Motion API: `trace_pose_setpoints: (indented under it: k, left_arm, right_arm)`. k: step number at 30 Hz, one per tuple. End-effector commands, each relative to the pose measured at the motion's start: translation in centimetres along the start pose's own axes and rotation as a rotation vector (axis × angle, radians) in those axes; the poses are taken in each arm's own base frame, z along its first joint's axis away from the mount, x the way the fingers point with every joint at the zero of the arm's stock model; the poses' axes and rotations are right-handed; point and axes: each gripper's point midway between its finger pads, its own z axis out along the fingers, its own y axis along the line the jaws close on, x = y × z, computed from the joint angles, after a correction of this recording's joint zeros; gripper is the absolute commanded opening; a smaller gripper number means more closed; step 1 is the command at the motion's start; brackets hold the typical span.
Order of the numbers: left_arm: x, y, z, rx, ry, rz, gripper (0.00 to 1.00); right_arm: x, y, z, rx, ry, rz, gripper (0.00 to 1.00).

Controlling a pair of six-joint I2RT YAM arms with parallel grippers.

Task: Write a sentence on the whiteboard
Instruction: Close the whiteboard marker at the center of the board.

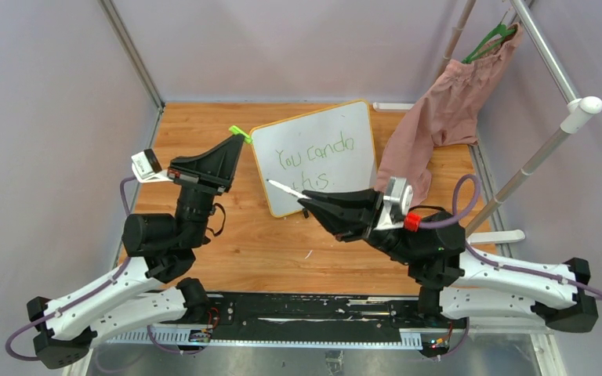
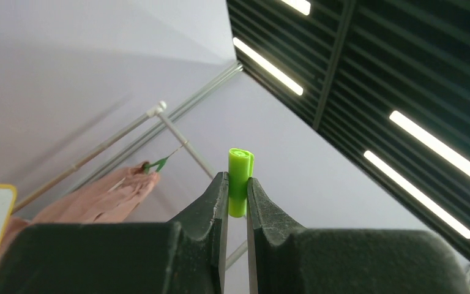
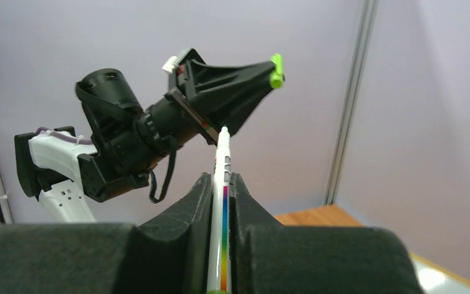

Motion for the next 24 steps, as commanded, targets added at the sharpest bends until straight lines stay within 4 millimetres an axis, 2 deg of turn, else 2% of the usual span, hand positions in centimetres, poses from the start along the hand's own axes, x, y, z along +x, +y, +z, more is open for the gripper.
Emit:
trace_pose_setpoints:
  k: [1,8,16,24]
  left_arm:
    - [-3.4,-3.2,0.5,0.078,-0.104,-0.087,0.00]
    - [-3.9,-4.7,0.0,0.124,-0.087,-0.132,0.00]
    - [-3.2,-4.3,-0.9,0.129,-0.044,-0.165,0.00]
    - [-2.5,-4.6,-1.1,0.146,-0.008,-0.169,0.00]
  right_arm:
    - [-6.2,0.8,1.7,0.038,-0.191,-0.213,0.00]
    - [-6.3,1.5,3.5,0.046,-0.232,-0.251,0.00]
    - [-5.7,1.9,4.5,0.039,-0.235,-0.251,0.00]
    - [-6.1,1.9,4.8,0.048,-0.254,-0.238,0.00]
